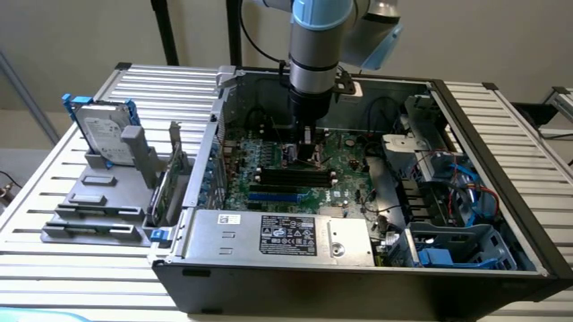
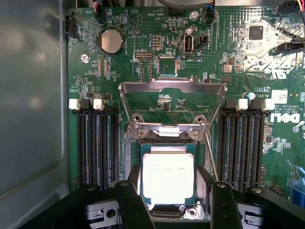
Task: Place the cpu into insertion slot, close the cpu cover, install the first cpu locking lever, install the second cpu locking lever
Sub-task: 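Place the cpu into insertion slot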
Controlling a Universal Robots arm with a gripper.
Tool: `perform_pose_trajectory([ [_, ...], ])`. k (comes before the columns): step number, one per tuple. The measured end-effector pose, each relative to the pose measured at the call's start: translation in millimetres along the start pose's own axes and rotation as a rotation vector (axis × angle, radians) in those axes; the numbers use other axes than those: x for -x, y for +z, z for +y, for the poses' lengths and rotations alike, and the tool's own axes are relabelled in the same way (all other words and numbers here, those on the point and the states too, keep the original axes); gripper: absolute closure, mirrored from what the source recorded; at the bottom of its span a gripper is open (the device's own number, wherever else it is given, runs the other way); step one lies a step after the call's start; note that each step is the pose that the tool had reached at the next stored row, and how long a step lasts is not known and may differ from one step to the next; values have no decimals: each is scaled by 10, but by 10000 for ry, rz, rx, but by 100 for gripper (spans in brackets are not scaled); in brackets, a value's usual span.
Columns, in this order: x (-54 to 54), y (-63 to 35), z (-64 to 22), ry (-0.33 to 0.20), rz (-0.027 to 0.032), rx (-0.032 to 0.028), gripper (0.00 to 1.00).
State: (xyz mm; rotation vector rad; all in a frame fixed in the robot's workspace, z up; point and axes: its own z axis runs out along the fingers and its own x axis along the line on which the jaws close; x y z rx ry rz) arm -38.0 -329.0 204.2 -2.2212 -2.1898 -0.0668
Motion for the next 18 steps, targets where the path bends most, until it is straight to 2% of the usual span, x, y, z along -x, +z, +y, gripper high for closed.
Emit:
perform_pose_trajectory([
  [8,1,5,-3,29,-2,3,46],
  [18,2,9,-9,135,-44,7,46],
])
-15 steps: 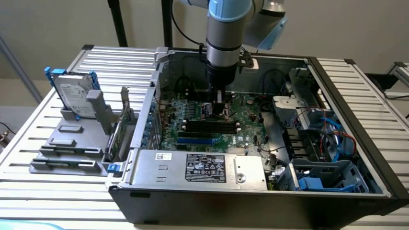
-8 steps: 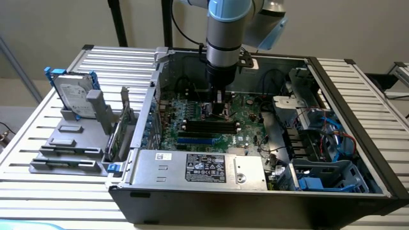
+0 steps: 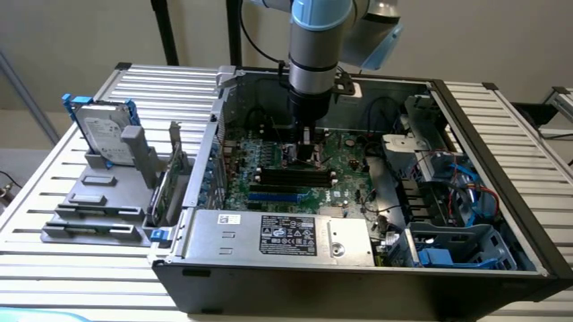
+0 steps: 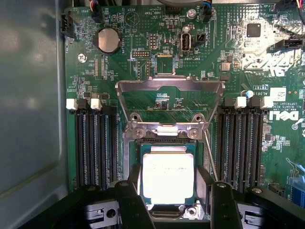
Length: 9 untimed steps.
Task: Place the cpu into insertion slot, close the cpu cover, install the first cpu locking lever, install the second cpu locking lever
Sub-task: 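Place the cpu into insertion slot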
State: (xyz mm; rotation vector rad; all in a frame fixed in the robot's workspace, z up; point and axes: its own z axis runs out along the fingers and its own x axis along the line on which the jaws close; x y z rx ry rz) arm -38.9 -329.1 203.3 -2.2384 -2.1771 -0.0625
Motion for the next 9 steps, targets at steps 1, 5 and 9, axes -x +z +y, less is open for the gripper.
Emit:
perform_pose_trajectory([
  [1,0,1,0,21,-2,1,46],
  [5,-1,8,0,71,-9,4,46],
  [9,-5,15,-2,96,-25,5,46],
])
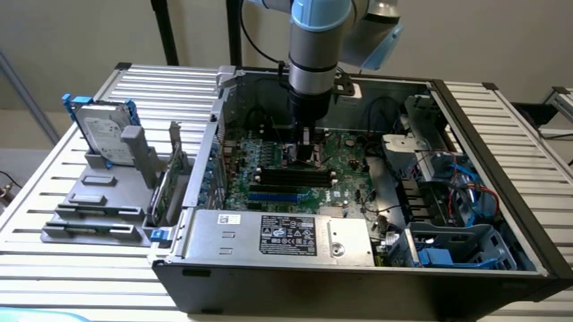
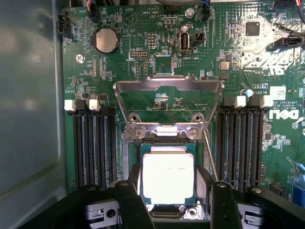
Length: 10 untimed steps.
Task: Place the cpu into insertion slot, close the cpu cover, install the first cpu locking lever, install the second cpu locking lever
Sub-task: 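Place the cpu into insertion slot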
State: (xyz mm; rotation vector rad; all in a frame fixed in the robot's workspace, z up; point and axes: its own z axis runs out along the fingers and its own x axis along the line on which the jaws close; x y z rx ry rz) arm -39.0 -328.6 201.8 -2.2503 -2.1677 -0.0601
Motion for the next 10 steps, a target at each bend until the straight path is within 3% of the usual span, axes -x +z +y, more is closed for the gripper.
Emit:
perform_pose_trajectory([
  [10,-24,12,-2,12,-25,2,46],
])
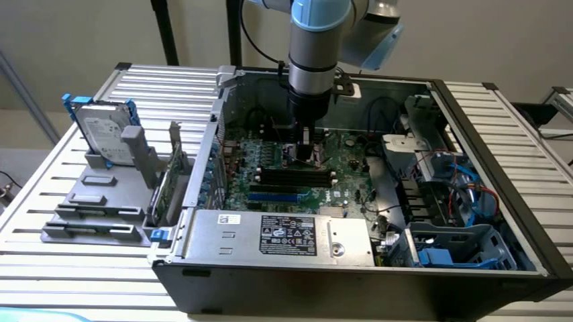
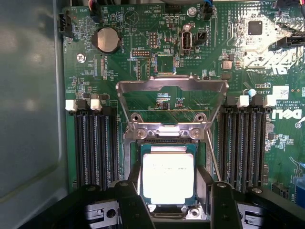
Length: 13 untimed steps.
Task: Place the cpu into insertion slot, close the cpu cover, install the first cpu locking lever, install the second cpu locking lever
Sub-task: 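Place the cpu into insertion slot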
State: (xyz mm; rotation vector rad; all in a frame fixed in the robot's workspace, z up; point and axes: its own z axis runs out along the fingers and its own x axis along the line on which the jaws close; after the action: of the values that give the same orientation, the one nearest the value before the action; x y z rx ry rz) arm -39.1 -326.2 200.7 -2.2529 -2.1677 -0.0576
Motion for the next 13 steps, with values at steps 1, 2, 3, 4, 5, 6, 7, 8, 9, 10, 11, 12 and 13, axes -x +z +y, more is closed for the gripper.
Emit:
perform_pose_trajectory([
  [1,-1,1,0,1,-2,0,46],
  [2,-3,2,0,3,-5,0,46],
  [3,-4,3,0,6,-6,0,46],
  [4,-5,4,0,8,-8,0,46],
  [5,-6,5,0,12,-10,0,46],
  [6,-6,5,-1,16,-12,-1,46],
  [7,-6,8,-1,21,-12,0,46],
  [8,-6,9,-1,27,-12,1,46],
  [9,-6,11,-1,30,-14,0,46],
  [10,-6,13,-2,33,-14,1,46],
  [11,-6,14,-1,35,-16,1,46],
  [12,-7,16,-2,37,-18,1,46],
  [13,-7,17,-2,38,-20,1,46],
])
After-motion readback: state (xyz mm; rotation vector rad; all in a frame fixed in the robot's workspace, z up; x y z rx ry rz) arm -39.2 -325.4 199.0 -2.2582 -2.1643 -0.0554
